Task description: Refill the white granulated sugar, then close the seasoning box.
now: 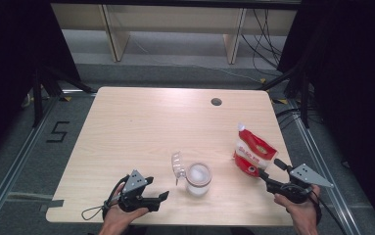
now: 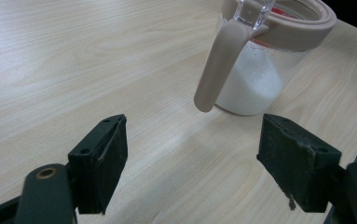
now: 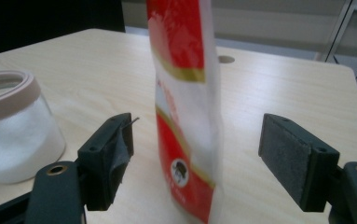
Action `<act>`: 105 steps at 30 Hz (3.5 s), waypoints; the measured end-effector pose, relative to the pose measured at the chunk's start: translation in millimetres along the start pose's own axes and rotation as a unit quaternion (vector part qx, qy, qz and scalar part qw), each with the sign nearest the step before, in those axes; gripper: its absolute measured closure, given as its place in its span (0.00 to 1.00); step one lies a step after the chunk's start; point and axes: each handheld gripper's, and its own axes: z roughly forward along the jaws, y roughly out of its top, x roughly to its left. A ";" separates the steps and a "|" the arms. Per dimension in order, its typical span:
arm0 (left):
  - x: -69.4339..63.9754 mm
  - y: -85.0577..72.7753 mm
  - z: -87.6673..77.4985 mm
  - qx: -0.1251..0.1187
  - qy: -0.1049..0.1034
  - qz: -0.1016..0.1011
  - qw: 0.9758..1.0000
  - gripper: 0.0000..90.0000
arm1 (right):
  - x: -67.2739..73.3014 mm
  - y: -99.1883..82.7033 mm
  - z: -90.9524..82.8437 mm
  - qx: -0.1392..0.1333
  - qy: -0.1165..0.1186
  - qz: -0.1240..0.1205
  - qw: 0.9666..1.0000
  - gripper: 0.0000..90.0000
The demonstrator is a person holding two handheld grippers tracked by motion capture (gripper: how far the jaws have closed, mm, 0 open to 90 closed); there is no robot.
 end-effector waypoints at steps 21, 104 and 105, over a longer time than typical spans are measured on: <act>1.4 0.7 2.1 0.005 0.004 -0.005 1.000 0.26 | 31.8 -15.1 -15.4 0.083 0.042 -0.016 0.996 0.23; -12.8 52.6 2.0 -0.084 -0.019 0.025 0.996 0.99 | 51.5 -22.1 -8.5 0.129 0.066 -0.058 0.988 0.19; -12.9 52.6 2.0 -0.083 -0.018 0.026 0.996 1.00 | 50.4 -22.3 -6.9 0.123 0.071 -0.068 0.987 0.19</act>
